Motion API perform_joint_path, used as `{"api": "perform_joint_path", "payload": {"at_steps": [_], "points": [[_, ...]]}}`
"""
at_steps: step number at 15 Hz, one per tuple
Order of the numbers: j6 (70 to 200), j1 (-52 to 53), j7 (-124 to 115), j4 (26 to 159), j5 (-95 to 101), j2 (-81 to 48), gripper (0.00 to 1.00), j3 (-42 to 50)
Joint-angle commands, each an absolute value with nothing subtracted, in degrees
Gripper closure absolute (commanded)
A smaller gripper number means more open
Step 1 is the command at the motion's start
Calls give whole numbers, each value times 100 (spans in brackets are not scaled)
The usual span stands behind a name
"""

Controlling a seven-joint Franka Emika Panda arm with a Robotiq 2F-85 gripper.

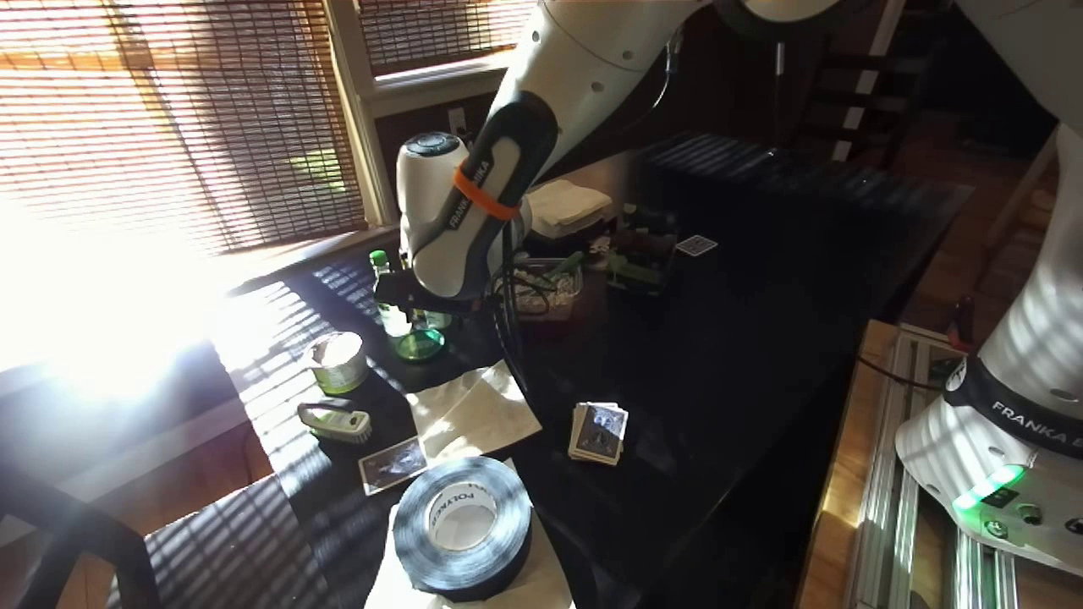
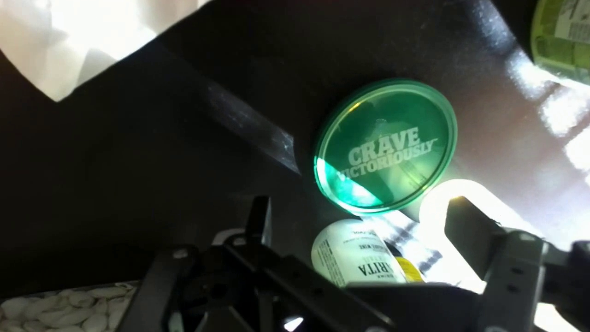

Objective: Put the green lid on the tin

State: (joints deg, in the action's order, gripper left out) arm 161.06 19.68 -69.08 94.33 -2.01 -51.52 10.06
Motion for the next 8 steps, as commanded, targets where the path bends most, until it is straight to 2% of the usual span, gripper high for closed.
{"api": "perform_joint_path", "payload": {"at_steps": [1, 6, 8], "points": [[15875, 1945, -7063, 8777, -323, -5657, 25, 1025], [15663, 1901, -7134, 8349, -326, -5981, 58, 991], [15550, 1861, -7164, 8288, -335, -6008, 63, 964]]}}
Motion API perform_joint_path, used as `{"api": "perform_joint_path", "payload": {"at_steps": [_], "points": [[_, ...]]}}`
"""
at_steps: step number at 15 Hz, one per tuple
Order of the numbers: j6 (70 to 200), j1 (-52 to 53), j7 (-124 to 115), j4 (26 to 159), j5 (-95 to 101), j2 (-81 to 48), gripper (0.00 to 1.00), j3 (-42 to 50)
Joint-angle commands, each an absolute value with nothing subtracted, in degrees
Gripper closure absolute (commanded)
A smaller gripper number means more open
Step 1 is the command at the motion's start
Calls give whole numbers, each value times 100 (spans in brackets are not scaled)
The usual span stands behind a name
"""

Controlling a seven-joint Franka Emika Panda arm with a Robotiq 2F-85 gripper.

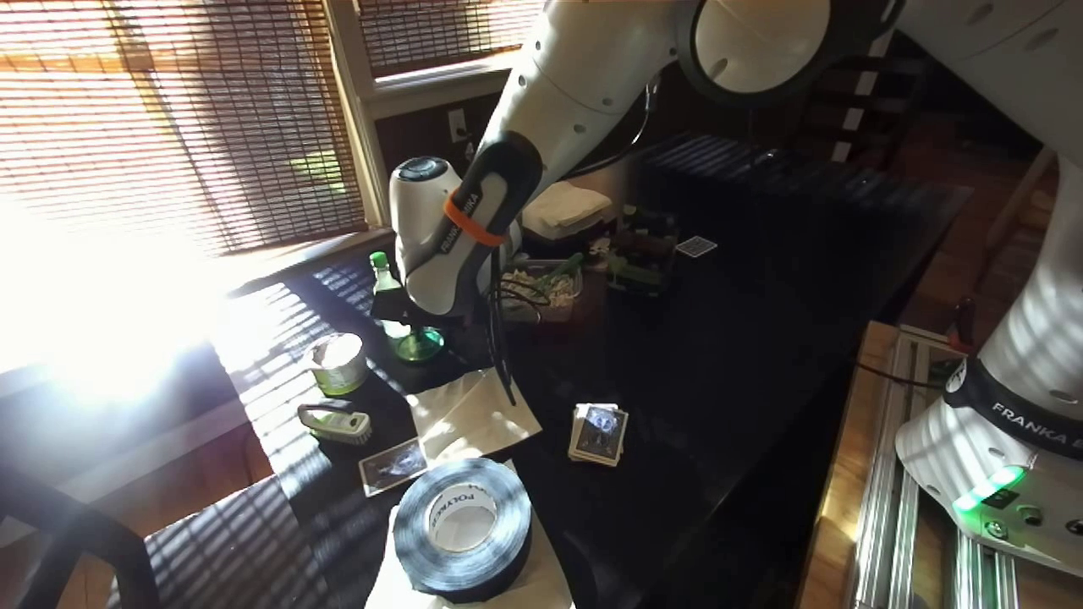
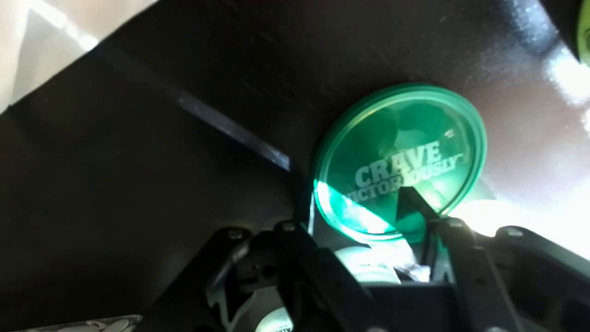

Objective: Put the green lid on the tin

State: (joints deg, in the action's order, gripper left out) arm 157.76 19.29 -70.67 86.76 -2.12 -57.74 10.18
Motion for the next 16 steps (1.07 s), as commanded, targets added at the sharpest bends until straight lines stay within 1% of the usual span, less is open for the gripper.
{"api": "perform_joint_path", "payload": {"at_steps": [1, 2, 3, 4, 5, 6, 8, 11, 16], "points": [[15485, 1838, -7188, 8280, -341, -6010, 68, 948], [15448, 1810, -7200, 8288, -347, -6010, 68, 925], [15409, 1793, -7233, 8278, -347, -6019, 71, 912], [15387, 1774, -7255, 8267, -353, -6027, 78, 886], [15368, 1761, -7271, 8262, -351, -6028, 90, 869], [15329, 1742, -7275, 8245, -348, -6031, 98, 852], [15298, 1732, -7273, 8211, -330, -6040, 100, 838], [15203, 1690, -7130, 8238, -302, -5954, 99, 743], [15515, 1463, -6054, 8954, -355, -5204, 99, 40]]}}
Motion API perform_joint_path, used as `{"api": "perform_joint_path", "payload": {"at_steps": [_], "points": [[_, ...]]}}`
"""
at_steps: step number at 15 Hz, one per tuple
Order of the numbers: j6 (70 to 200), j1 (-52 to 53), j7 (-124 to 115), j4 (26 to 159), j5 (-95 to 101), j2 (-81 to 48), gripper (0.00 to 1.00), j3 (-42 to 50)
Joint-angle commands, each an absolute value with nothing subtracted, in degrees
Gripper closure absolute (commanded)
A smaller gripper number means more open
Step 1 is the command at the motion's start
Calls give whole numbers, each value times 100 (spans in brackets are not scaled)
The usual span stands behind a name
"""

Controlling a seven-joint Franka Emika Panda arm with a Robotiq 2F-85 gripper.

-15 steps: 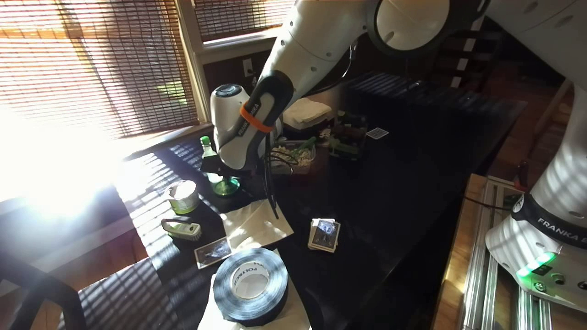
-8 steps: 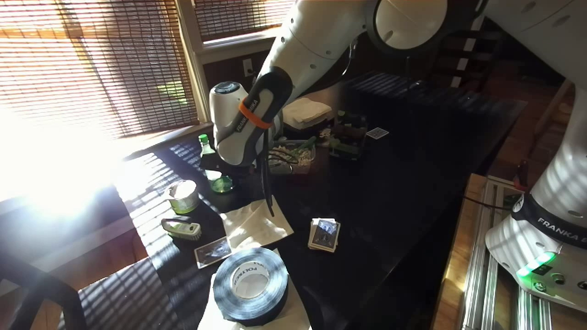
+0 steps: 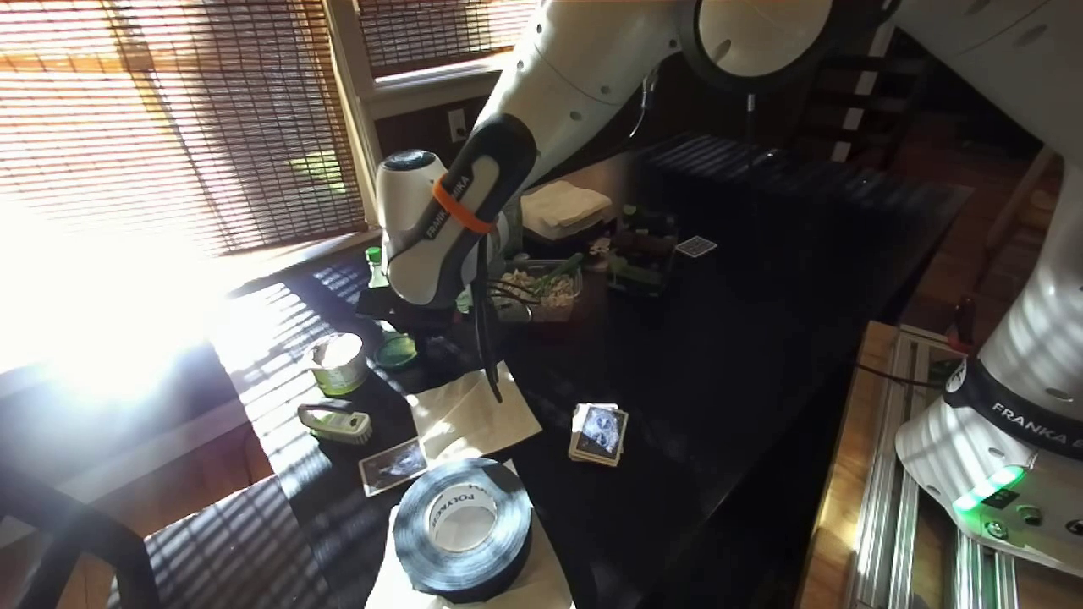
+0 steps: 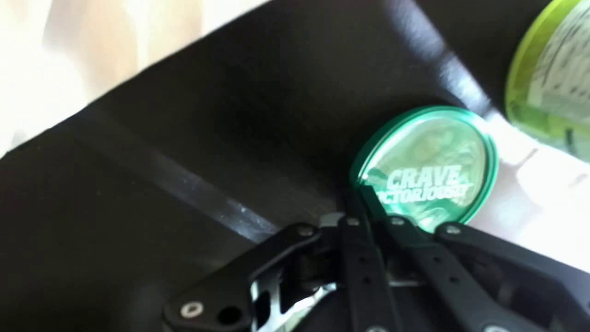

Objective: Put the green lid on the tin

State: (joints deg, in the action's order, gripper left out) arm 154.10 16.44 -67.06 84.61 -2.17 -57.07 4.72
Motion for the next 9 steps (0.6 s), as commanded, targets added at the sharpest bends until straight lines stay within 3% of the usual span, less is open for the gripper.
{"api": "perform_joint_path", "payload": {"at_steps": [1, 9], "points": [[15566, 1460, -5947, 9114, -384, -5044, 99, -11], [15791, 1547, -6076, 10057, -424, -4120, 99, 223]]}}
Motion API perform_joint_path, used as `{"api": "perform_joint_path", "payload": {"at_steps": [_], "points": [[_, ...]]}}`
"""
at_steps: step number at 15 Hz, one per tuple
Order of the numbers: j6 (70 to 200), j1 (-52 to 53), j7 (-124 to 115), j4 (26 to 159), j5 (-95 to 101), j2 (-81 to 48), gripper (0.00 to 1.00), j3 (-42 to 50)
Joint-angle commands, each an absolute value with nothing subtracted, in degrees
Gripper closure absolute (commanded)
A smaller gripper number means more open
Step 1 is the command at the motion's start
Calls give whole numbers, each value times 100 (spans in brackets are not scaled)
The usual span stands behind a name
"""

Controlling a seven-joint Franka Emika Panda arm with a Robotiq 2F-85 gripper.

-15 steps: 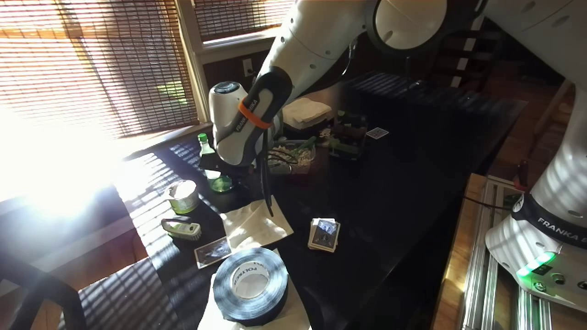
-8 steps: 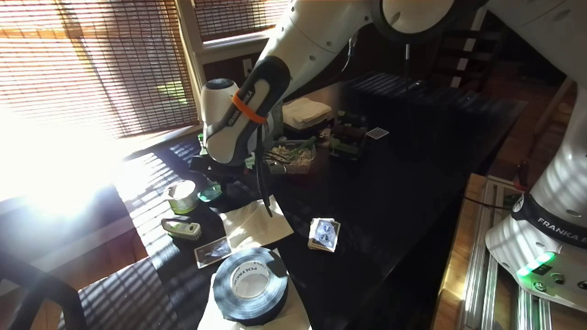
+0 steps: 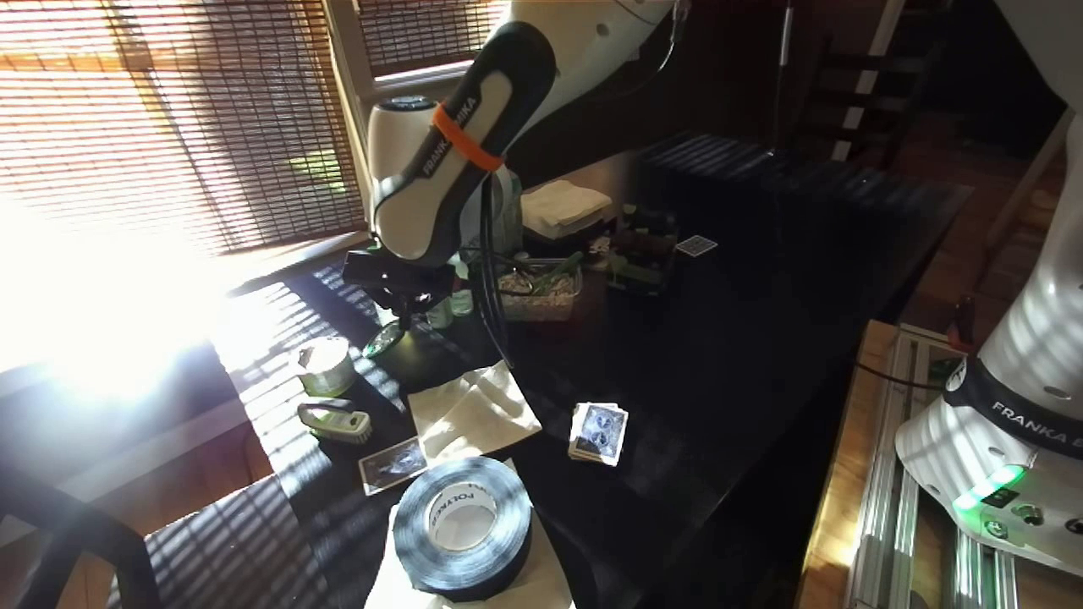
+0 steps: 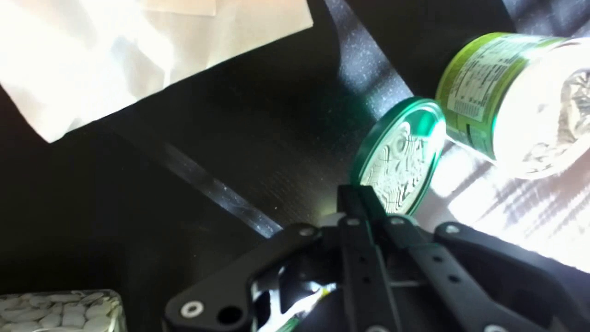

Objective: Put the green lid on the tin

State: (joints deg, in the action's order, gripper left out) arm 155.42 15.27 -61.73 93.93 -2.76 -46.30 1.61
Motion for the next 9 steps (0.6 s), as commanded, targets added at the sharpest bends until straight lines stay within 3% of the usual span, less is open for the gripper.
{"api": "perform_joint_path", "payload": {"at_steps": [1, 9], "points": [[15881, 1538, -6054, 10185, -425, -4021, 99, 221], [17550, 590, -4491, 11094, -1370, -3466, 99, -1246]]}}
